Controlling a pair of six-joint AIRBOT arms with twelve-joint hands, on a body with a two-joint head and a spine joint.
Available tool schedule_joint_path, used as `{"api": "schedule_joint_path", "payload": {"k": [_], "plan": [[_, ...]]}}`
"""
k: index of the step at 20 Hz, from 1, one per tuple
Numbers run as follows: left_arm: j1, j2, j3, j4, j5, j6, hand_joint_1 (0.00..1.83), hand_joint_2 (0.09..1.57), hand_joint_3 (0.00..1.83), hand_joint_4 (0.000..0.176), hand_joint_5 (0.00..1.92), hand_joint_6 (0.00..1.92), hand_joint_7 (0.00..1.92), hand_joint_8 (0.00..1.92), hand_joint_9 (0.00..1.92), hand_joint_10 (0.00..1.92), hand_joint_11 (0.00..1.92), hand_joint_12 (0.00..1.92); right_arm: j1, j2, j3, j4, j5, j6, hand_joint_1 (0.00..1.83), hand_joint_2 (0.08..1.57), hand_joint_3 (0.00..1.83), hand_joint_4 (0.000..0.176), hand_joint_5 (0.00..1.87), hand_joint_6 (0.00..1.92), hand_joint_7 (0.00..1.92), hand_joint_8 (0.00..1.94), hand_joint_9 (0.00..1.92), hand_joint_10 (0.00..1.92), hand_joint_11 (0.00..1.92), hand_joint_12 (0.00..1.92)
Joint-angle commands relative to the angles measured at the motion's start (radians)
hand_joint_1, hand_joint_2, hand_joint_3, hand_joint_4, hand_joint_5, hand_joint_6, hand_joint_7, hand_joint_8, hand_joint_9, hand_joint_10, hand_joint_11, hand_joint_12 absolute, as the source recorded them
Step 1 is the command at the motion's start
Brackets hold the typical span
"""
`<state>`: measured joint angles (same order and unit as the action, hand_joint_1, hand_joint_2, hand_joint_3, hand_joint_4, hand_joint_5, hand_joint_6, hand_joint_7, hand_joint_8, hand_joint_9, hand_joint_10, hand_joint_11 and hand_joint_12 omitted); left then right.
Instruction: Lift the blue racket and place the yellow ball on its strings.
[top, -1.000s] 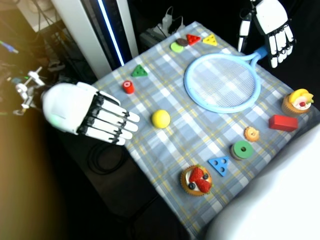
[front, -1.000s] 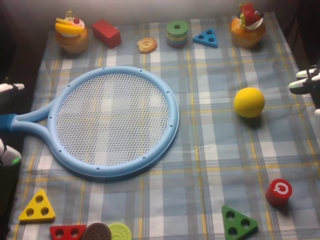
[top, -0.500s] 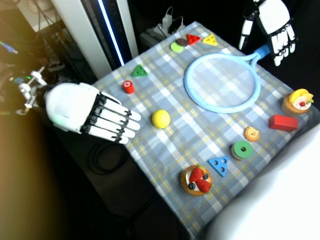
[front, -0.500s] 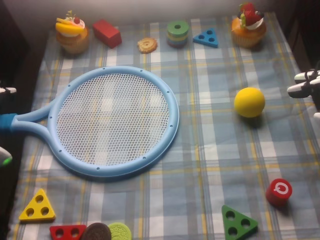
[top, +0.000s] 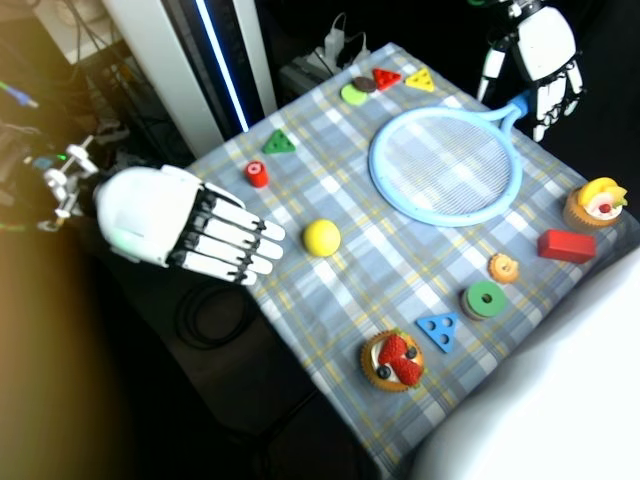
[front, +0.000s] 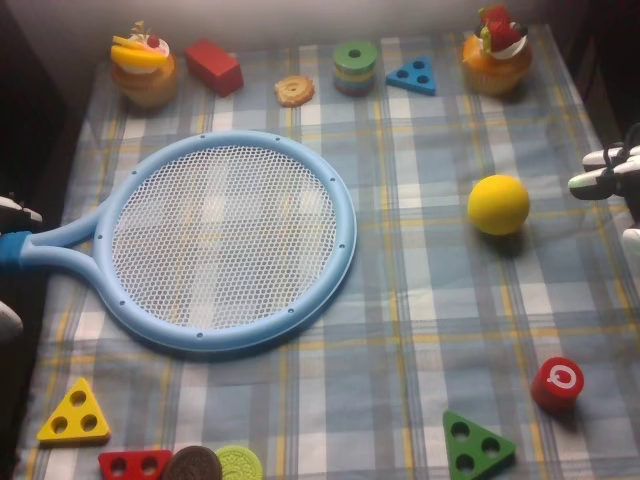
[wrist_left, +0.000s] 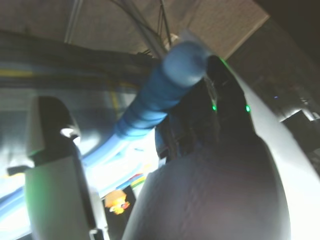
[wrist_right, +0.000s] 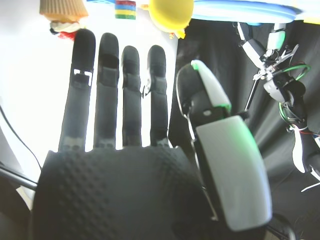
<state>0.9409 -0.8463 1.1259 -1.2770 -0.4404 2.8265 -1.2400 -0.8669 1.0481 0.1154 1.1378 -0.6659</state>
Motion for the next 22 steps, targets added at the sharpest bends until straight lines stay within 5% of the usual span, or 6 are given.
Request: {"api": "schedule_joint_path", "payload": {"k": [1, 4, 7, 15, 20, 22], "plan": [[-0.008, -0.004, 0.011, 0.014, -0.063, 0.002, 1.07, 0.88, 0.00, 0.176, 0.46, 0.01, 0.62, 0.00, 0.57, 0.01, 0.01, 0.82, 0.006, -0.003, 0.006, 0.015, 0.116, 0.008, 0.63, 1.41, 0.00, 0.000, 0.66, 0.00, 0.61, 0.00, 0.71, 0.01, 0.43, 0.93], [-0.008, -0.009, 0.014, 0.010, -0.063, 0.002, 1.07, 0.92, 0.00, 0.041, 0.93, 0.05, 0.89, 0.02, 0.81, 0.03, 0.15, 0.92, 0.006, -0.005, 0.007, 0.015, 0.116, 0.009, 0.65, 1.42, 0.00, 0.000, 0.66, 0.00, 0.62, 0.00, 0.71, 0.00, 0.41, 0.93], [-0.007, -0.015, 0.016, 0.006, -0.064, 0.002, 1.03, 1.09, 0.01, 0.168, 1.00, 0.94, 1.01, 0.04, 0.92, 0.05, 0.21, 0.99, 0.006, -0.005, 0.007, 0.015, 0.116, 0.010, 0.64, 1.42, 0.00, 0.000, 0.66, 0.00, 0.62, 0.00, 0.72, 0.01, 0.42, 0.94], [0.016, 0.022, -0.053, 0.082, -0.118, -0.097, 0.99, 1.31, 0.00, 0.176, 1.09, 1.92, 1.38, 1.92, 1.38, 1.92, 1.21, 1.92, 0.004, -0.008, 0.008, 0.016, 0.116, 0.013, 0.62, 1.40, 0.00, 0.000, 0.67, 0.00, 0.63, 0.00, 0.73, 0.01, 0.43, 0.97], [0.073, 0.117, -0.175, 0.272, -0.264, -0.379, 1.12, 1.44, 0.00, 0.030, 1.10, 1.92, 1.50, 1.92, 1.68, 1.92, 1.72, 1.92, 0.003, -0.008, 0.008, 0.018, 0.116, 0.016, 0.62, 1.41, 0.00, 0.000, 0.66, 0.00, 0.62, 0.00, 0.75, 0.01, 0.44, 1.04], [0.098, 0.160, -0.231, 0.342, -0.343, -0.476, 1.28, 1.41, 0.00, 0.159, 1.01, 1.92, 1.42, 1.92, 1.66, 1.92, 1.64, 1.92, 0.003, -0.008, 0.009, 0.023, 0.116, 0.016, 0.62, 1.41, 0.00, 0.000, 0.66, 0.00, 0.61, 0.00, 0.74, 0.00, 0.42, 1.03]]}}
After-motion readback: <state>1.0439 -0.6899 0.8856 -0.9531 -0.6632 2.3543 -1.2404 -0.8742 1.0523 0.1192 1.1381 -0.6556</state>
